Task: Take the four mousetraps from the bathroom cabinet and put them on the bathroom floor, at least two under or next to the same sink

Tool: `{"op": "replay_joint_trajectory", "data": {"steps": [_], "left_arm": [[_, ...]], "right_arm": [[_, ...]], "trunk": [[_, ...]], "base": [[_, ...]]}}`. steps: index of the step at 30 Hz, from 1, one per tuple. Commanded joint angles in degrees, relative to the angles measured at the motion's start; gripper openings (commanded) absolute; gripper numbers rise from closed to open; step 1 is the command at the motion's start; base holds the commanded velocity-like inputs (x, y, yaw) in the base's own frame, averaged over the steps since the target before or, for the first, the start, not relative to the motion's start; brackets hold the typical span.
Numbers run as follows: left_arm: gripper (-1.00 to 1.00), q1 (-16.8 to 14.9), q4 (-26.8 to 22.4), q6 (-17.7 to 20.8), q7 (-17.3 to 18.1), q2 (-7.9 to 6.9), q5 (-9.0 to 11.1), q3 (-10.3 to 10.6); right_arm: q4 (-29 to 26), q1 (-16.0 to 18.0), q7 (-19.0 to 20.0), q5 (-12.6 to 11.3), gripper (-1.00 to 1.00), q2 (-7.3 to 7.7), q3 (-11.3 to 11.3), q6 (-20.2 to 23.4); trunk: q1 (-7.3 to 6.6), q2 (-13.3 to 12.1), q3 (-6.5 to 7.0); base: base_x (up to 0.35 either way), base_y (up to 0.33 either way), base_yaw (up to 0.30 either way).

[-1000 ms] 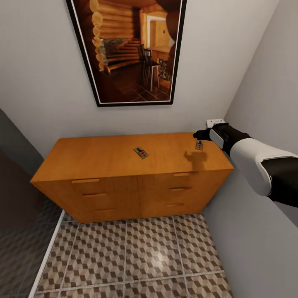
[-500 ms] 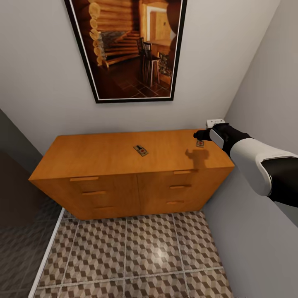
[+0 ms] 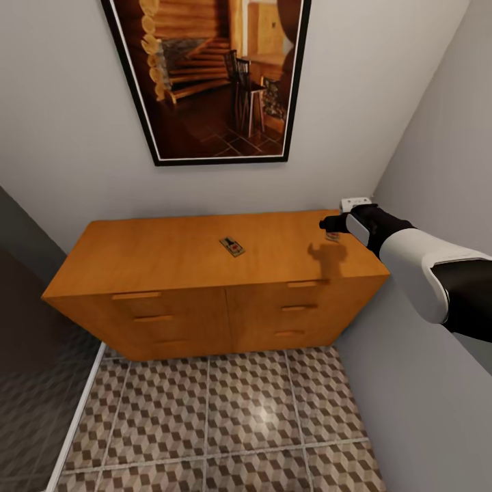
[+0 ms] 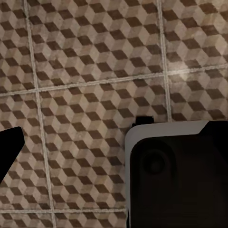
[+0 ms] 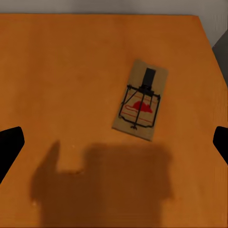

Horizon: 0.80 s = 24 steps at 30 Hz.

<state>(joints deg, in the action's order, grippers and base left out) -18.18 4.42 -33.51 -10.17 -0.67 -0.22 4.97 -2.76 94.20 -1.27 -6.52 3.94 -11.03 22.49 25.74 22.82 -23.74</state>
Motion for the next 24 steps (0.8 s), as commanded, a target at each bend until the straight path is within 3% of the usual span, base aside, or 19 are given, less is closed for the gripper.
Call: {"op": "replay_joint_trajectory", "data": {"steps": [1,19,24], "left_arm": [[1.00,-0.10,0.24,-0.32,-0.38,0.04,-0.04,0.48],[1.00,-0.04,0.24,-0.32,-0.38,0.06,-0.04,0.48],[1.00,-0.04,0.24,-0.32,-0.38,0.06,-0.04,0.48]], "right_arm": [[-0.02,0.02,-0.13,-0.60,1.00,0.02,-0.49,0.32],[0.16,0.02,0.18,-0.67,1.00,0.06,-0.49,0.27],[0.13,0.02,2.53,-0.75,1.00,0.68,-0.45,0.27]], "trunk": [[0.04,0.10,-0.18],[0.04,0.10,-1.64],[0.04,0.10,-1.71]], "base": [[0.128,0.000,0.000],[0.026,0.000,0.000],[0.000,0.000,0.000]]}}
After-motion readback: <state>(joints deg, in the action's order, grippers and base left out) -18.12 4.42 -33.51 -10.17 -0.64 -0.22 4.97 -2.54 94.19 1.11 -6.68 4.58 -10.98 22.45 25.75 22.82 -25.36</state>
